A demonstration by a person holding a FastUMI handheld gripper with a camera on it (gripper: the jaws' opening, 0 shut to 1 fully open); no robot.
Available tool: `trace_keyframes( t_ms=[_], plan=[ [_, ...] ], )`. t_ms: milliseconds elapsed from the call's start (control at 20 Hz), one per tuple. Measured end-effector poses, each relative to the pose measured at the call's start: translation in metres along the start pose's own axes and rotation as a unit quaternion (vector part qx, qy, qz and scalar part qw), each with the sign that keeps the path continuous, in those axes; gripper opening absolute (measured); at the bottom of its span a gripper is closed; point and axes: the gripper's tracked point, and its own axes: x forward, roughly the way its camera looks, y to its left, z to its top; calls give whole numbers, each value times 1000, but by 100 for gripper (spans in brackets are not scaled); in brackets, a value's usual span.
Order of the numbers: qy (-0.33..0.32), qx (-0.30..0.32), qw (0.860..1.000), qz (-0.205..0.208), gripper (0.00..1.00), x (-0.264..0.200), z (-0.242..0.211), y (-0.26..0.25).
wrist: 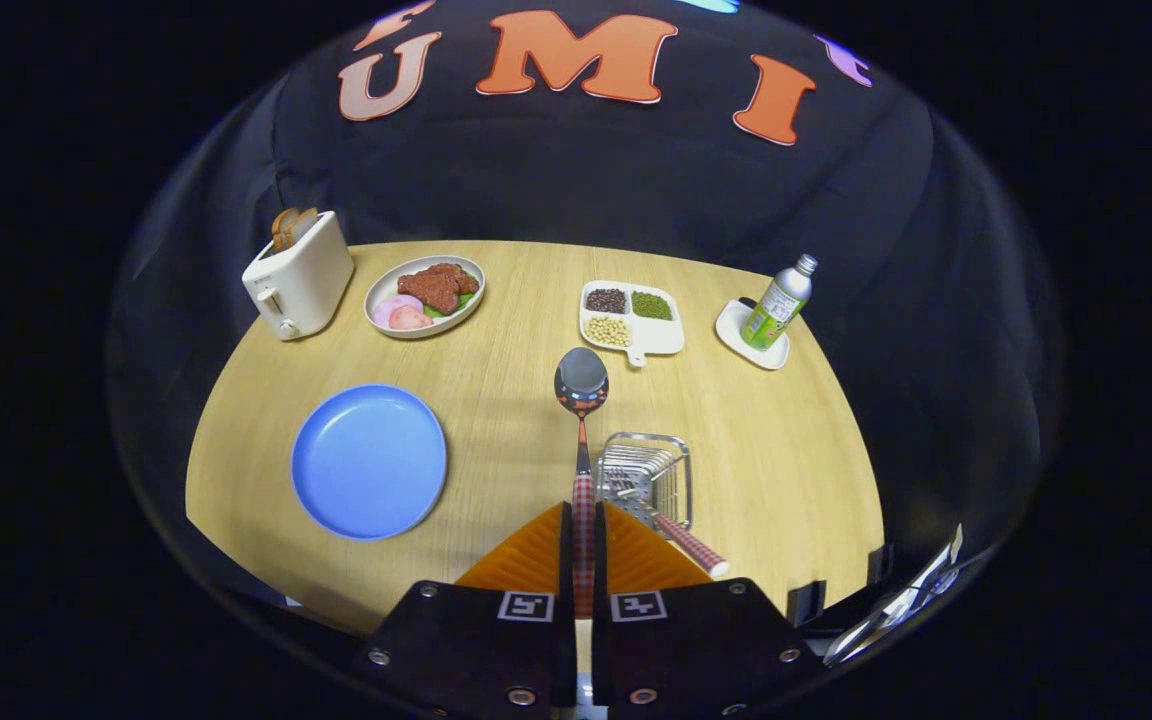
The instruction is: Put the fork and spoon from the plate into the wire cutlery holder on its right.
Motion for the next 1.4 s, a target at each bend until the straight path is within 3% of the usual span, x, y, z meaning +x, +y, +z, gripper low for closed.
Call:
trace_keyframes(
  t_ms=[350,900,1150,1400],
  plan=[
    [99,-15,995,22,6,-2,-36,-27],
    [223,-71,971,47,6,22,-49,-29],
    [282,-64,955,64,6,32,-50,-22],
    [309,-41,948,66,7,44,-50,-21]
  ],
)
